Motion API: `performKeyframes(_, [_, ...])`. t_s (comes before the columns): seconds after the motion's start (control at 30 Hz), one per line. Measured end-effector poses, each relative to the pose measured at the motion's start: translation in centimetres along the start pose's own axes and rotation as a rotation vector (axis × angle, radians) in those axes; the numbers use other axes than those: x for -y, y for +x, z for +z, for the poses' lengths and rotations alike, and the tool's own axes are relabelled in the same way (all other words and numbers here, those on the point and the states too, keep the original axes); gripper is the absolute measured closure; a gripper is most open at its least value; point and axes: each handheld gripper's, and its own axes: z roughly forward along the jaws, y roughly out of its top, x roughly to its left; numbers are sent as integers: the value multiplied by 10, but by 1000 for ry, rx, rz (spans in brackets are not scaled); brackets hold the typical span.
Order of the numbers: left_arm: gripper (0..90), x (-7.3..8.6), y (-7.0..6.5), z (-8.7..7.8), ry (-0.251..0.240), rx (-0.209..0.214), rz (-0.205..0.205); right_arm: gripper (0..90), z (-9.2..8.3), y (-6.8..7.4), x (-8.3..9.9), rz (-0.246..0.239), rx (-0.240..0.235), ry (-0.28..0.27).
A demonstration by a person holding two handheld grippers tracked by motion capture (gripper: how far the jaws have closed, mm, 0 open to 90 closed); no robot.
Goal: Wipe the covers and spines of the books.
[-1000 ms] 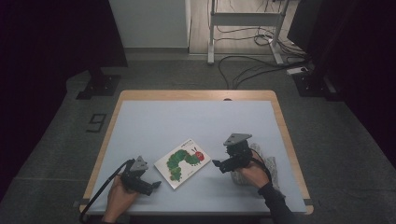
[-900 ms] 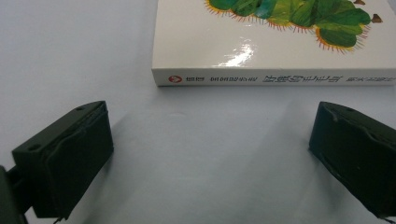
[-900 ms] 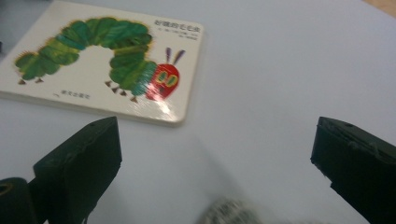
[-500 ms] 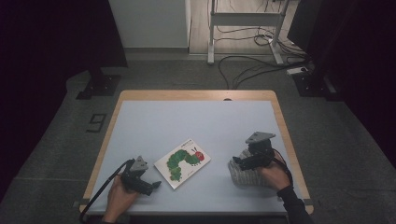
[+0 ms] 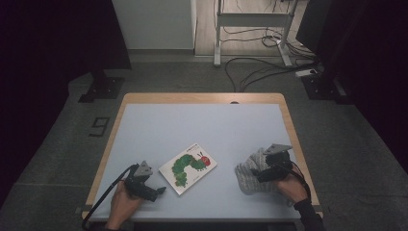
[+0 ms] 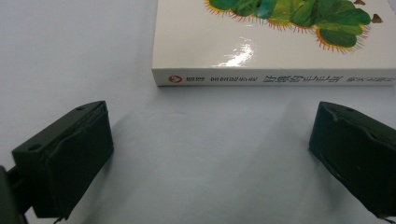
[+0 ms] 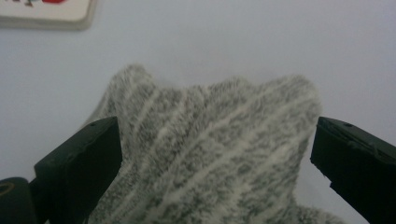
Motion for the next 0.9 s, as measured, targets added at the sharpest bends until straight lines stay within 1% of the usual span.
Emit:
performKeyframes(0.07, [0,0,0,0,0,0,0,10,4,-1,5,7,-9,10])
performKeyframes(0.23, [0,0,0,0,0,0,0,3,18,-3,16,10,-21,59])
performKeyframes(0.27, [0,0,0,0,0,0,0,8,21,-4,19,18,-23,64])
performKeyframes(0.33, [0,0,0,0,0,-1,0,68,25,-5,22,26,-32,73])
performKeyframes(0.37, [0,0,0,0,0,-1,0,100,25,-5,23,38,-37,62])
performKeyframes(0.4, [0,0,0,0,0,-1,0,150,24,-5,23,53,-31,57])
performKeyframes(0.47, [0,0,0,0,0,0,0,262,21,-7,23,68,-20,57])
performKeyframes(0.57, [0,0,0,0,0,-1,0,448,16,-9,22,81,-9,64])
performKeyframes(0.63, [0,0,0,0,0,-1,0,527,15,-12,23,85,-2,66])
performKeyframes(0.77, [0,0,0,0,0,0,0,573,12,-14,22,98,-5,69])
performKeyframes(0.9, [0,0,0,0,0,0,0,574,4,-14,16,94,-24,52])
